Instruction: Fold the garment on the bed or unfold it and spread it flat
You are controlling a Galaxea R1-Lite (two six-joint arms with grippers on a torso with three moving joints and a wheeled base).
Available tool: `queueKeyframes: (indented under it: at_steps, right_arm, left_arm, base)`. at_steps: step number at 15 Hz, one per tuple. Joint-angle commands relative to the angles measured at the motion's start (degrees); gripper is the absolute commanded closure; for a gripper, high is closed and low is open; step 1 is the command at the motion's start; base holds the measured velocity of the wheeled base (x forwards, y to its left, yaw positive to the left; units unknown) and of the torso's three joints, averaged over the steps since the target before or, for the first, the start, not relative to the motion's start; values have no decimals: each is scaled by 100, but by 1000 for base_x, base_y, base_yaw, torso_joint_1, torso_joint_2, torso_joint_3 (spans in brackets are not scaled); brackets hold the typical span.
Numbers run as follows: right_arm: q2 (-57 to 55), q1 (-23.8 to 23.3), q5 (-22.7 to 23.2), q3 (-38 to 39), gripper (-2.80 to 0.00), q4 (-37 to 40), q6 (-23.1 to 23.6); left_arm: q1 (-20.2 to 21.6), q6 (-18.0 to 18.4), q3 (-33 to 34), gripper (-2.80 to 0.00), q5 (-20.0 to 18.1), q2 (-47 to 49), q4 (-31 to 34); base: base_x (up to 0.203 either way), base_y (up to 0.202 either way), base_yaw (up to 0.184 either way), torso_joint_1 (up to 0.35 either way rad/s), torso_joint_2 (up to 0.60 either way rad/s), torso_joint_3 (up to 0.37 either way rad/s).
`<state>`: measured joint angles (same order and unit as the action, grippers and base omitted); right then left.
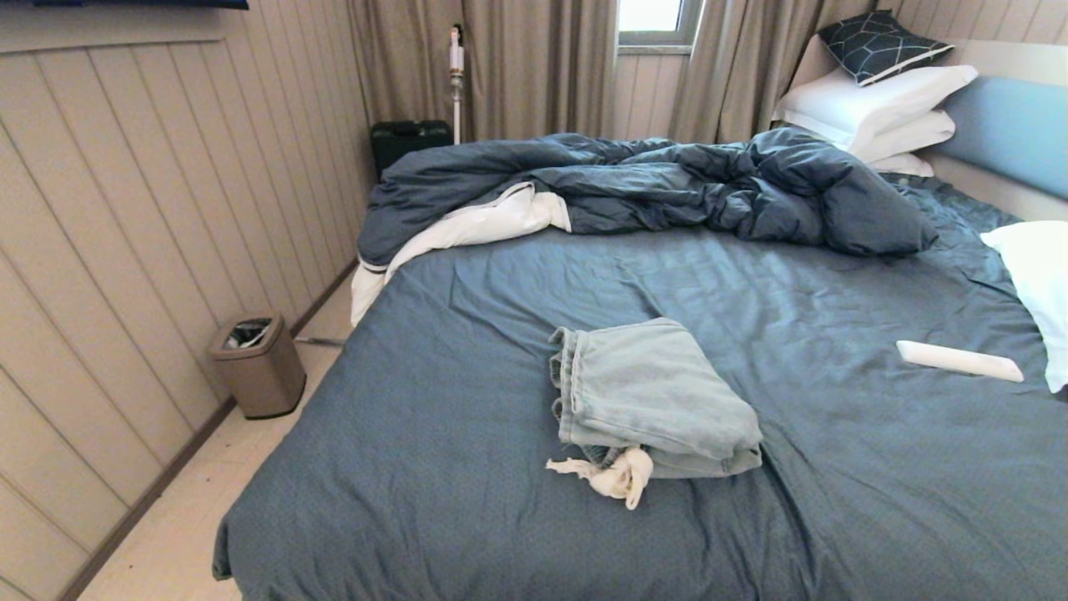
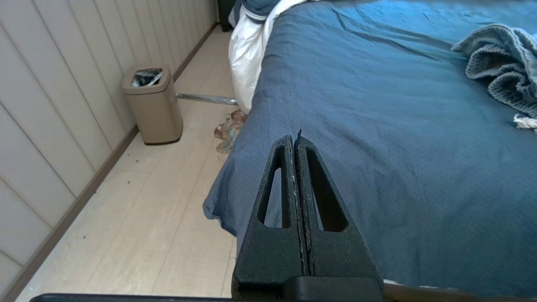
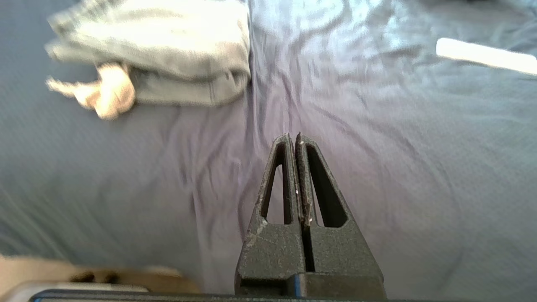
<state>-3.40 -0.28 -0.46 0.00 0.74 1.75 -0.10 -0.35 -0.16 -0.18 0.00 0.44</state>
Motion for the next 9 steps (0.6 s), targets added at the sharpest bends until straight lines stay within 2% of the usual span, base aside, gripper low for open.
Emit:
queueKeyframes:
  at_steps: [1, 9]
  right_arm:
    - [340, 37, -18, 0, 0, -4, -229]
    - [340, 37, -94, 0, 0, -4, -377]
  left_arm:
    - [1, 9, 15, 0, 1, 9, 0]
    - [1, -2, 10, 0, -3, 9, 0]
  base:
    - [0, 0, 0, 0, 0, 0]
    - [0, 0, 0, 0, 0, 0]
